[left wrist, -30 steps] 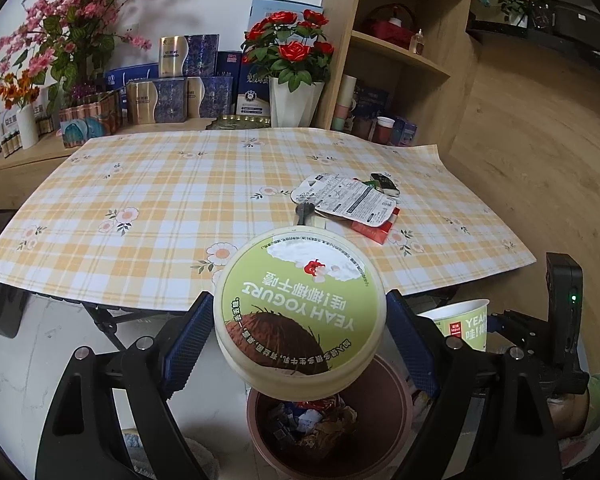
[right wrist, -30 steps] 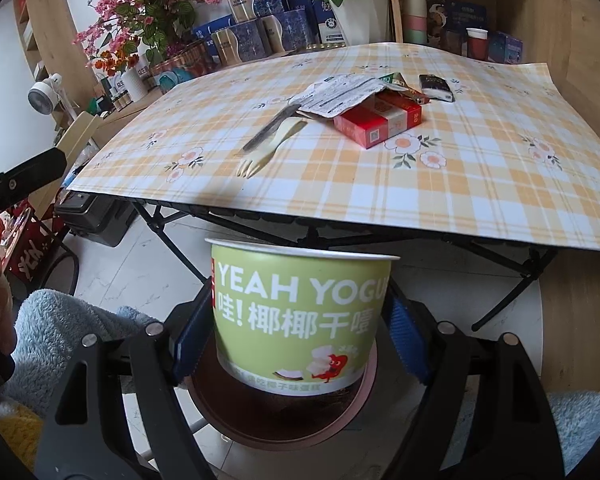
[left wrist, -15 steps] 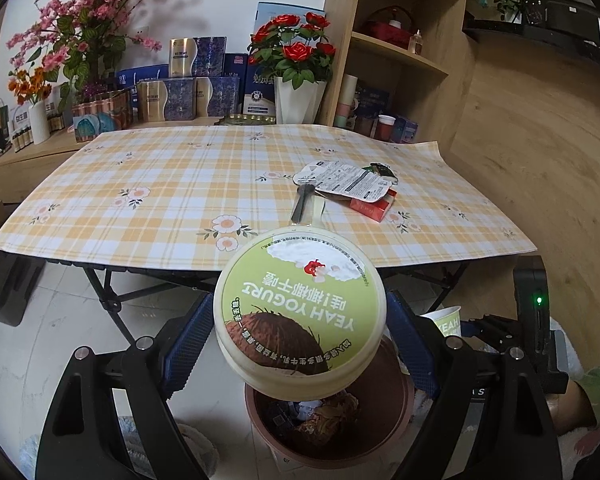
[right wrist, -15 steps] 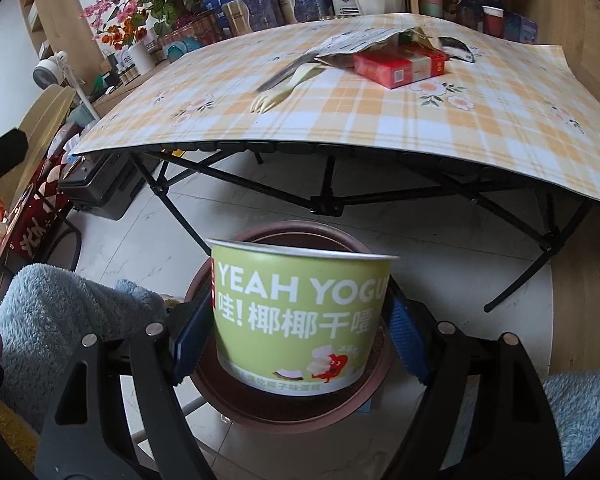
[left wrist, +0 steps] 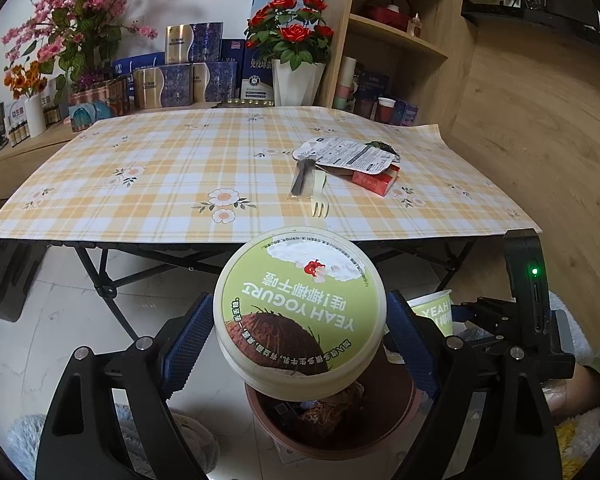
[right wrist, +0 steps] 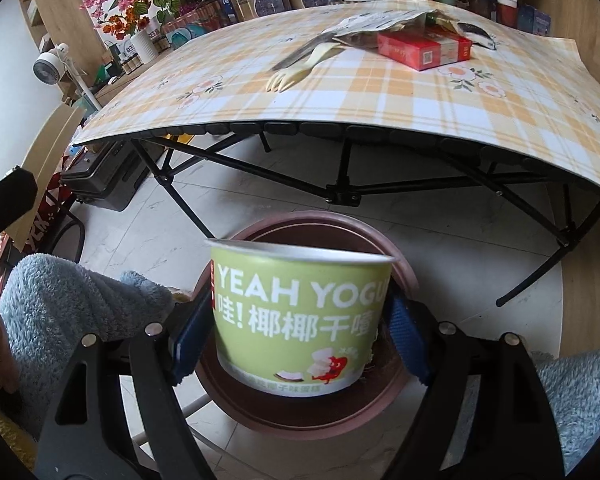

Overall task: Collect trash
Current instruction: 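Lower the yogurt lid and cup over the pink bin and open both tools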

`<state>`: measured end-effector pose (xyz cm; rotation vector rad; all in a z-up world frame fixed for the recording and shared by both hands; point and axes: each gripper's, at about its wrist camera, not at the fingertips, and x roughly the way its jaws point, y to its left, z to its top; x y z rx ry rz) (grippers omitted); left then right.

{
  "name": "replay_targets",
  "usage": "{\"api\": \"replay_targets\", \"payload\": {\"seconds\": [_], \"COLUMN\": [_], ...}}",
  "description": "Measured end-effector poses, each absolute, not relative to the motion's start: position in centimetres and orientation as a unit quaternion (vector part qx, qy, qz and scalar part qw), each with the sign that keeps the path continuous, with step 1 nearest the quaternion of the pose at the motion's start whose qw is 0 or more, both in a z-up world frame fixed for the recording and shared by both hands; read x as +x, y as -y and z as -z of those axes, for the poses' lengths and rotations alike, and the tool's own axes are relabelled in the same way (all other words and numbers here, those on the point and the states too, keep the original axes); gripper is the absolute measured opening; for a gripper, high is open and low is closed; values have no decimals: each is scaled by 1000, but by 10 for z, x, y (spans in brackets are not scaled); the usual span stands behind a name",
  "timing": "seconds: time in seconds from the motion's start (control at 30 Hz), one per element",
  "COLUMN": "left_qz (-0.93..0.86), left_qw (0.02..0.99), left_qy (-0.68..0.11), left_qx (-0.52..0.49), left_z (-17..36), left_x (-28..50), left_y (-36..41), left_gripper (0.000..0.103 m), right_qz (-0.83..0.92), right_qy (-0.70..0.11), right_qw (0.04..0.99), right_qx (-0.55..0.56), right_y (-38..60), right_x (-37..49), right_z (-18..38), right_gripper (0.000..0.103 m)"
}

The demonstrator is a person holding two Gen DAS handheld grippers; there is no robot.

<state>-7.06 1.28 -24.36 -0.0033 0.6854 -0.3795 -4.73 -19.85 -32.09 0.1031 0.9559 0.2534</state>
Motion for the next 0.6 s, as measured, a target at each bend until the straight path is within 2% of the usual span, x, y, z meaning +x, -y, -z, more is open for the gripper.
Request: {"api": "replay_targets", "payload": {"seconds": [0.07,0.13,0.23,0.6], "left_qz": [181,180,177,191], "left_qw": [924,921,919,906], "left_qy": [-338,-344,-351,-377], "left_qx": [-2,-12,-23,10], "left_z": [247,251,254,270], "left_x": [-69,-67,-63,-57], "left_y": [-14,-18,-22,-4], "left_gripper": [84,84,84,84], "right_qz": [-121,-118,-107,-27], "right_qy": [-461,-463,-454,-428], "right_qw": [878,878,883,900], "right_qx": [47,45,48,79], "right_y": [197,197,201,241], "right_x": [-46,-46,-47,-50], "right_z": [322,323,320,313], "right_gripper": [82,90,94,97]}}
